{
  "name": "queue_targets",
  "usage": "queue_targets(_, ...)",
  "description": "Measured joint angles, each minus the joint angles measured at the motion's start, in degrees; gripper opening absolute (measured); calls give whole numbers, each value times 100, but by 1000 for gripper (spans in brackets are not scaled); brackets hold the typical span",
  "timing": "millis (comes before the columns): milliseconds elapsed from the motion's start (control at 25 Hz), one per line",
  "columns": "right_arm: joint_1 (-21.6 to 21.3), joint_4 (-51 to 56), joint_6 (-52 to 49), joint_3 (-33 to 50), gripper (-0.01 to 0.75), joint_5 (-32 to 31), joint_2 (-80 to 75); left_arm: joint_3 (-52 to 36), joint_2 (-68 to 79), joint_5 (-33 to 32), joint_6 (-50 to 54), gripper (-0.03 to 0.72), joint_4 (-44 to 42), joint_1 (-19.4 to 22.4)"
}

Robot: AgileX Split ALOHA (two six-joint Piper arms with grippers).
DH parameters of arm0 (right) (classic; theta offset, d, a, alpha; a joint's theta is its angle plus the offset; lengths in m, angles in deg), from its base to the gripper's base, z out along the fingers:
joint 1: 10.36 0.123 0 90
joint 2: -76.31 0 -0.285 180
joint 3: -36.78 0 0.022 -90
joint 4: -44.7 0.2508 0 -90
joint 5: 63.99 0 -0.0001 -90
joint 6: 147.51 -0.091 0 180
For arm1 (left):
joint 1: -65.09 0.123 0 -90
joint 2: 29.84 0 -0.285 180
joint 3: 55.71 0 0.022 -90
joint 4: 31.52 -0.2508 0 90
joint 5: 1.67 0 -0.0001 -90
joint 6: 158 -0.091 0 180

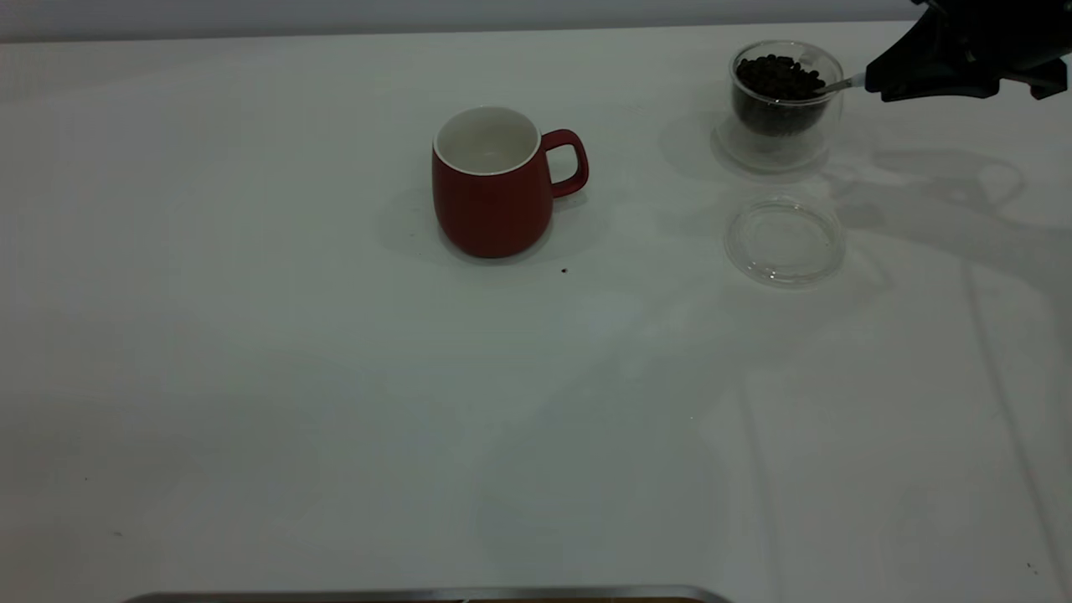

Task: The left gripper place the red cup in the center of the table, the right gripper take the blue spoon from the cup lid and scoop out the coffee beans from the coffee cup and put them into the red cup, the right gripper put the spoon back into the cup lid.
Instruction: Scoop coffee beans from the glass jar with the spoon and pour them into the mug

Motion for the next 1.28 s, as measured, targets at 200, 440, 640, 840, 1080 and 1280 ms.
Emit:
queue_targets(200, 0, 0, -237, 0, 110, -80, 0, 0, 0, 0, 4, 516, 0, 0)
queue_targets(440, 0, -29, -521, 0, 110, -249, -37, 0, 0, 0, 4, 516, 0, 0)
queue_targets(640, 0, 57, -550, 0, 110, -398, -232, 0, 0, 0, 4, 516, 0, 0)
queue_targets(840, -18, 112, -550, -9, 110, -470, -272, 0, 0, 0, 4, 516, 0, 0)
queue_targets(1080, -75, 112, -561, -9, 110, -562, -283, 0, 0, 0, -3, 516, 0, 0)
queue_targets(1280, -332, 112, -617, -9, 110, -645, -283, 0, 0, 0, -3, 516, 0, 0)
